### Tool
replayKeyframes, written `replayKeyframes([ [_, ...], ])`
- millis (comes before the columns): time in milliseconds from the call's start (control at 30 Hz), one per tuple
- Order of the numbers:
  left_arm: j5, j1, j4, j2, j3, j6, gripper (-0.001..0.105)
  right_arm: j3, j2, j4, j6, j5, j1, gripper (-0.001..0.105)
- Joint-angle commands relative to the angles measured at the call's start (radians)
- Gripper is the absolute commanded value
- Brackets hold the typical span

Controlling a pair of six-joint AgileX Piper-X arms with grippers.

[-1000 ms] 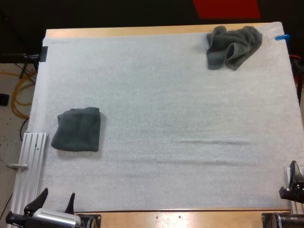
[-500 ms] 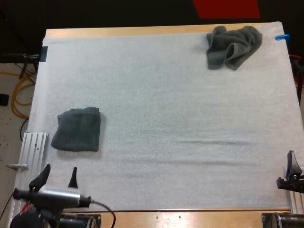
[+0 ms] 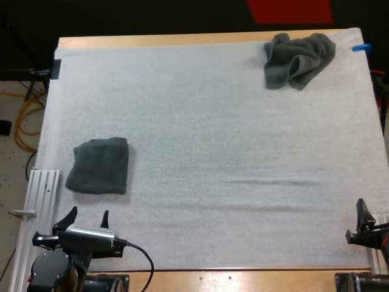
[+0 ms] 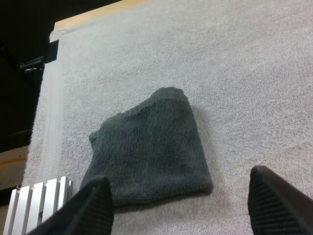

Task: Pick towel from pile fold and stack

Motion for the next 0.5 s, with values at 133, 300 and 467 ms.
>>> replayKeyframes([
  [133, -0.007, 0.0, -0.013, -0.139, -0.004, -0.009, 0.058, -0.005, -0.041, -0.005, -0.002, -0.006, -0.002, 0.067],
  [300, -0.007, 0.0, -0.013, -0.139, -0.004, -0.009, 0.058, -0.005, -0.041, -0.005, -0.002, -0.006, -0.002, 0.067],
  [467, -0.007, 0.0, -0.013, -0.139, -0.004, -0.009, 0.058, -0.005, -0.041, -0.005, 0.001, -0.006, -0.002, 0.067],
])
